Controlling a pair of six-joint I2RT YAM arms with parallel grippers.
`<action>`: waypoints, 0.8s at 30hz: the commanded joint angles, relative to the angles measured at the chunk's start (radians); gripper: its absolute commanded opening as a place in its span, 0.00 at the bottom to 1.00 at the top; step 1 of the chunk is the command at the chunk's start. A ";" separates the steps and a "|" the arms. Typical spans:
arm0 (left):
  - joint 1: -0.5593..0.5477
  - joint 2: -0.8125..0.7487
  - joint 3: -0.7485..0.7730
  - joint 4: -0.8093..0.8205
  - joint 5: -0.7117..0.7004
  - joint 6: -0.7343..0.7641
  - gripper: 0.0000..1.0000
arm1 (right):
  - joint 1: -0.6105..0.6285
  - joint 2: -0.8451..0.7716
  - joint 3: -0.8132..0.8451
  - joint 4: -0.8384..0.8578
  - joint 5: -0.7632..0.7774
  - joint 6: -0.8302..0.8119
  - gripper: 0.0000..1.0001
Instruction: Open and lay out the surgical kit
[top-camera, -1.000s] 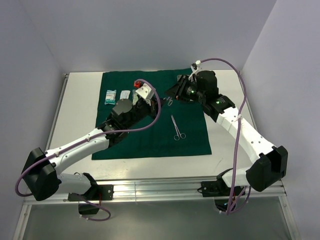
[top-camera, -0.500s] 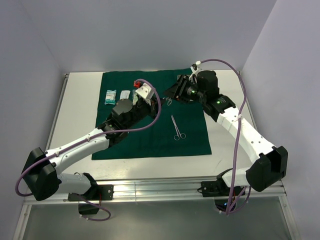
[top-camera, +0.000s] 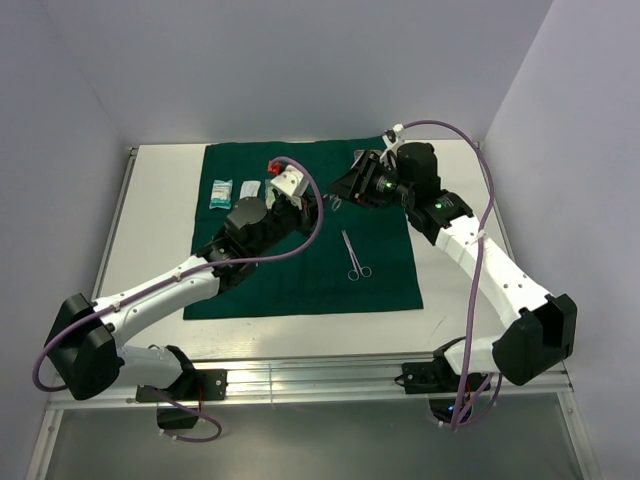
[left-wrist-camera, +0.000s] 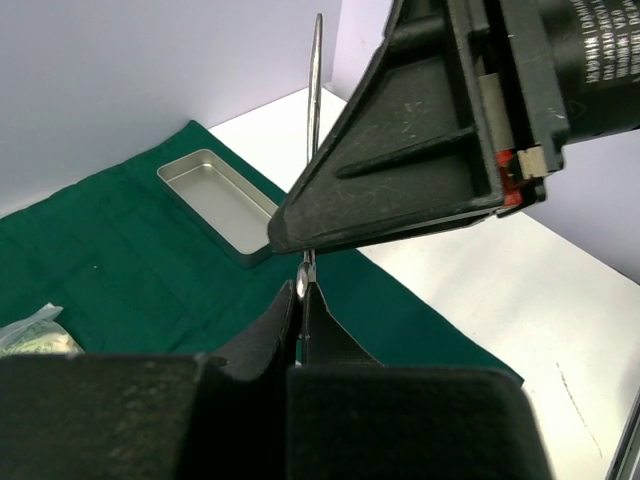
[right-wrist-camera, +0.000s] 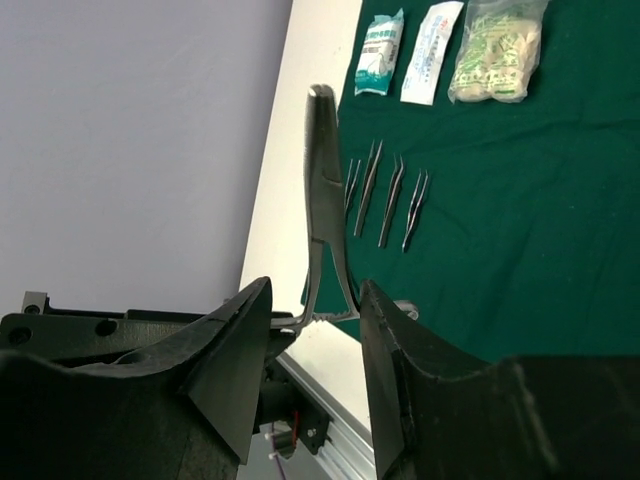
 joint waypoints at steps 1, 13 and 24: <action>0.017 0.008 0.020 0.005 -0.036 0.001 0.00 | -0.001 -0.061 -0.001 0.020 -0.039 0.008 0.47; 0.023 0.008 0.013 0.008 -0.011 -0.019 0.00 | -0.009 -0.063 -0.011 0.035 -0.040 0.011 0.43; 0.023 -0.018 0.008 0.028 -0.017 -0.013 0.00 | -0.021 -0.113 0.023 -0.001 0.099 -0.155 0.59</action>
